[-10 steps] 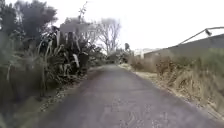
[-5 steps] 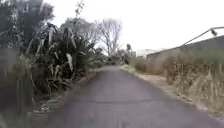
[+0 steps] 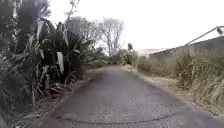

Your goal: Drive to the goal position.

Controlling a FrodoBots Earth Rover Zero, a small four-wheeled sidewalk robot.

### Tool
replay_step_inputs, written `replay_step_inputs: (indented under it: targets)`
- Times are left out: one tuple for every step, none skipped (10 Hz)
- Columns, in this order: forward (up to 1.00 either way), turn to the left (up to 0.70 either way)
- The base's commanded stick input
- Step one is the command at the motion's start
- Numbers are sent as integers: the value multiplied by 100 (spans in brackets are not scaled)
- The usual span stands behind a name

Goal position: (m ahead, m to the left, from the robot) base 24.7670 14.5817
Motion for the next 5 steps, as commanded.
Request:
replay_step_inputs:
  targets:
    - [100, 0]
    - [100, 0]
    - [100, 0]
    - [100, 0]
    - [100, 0]
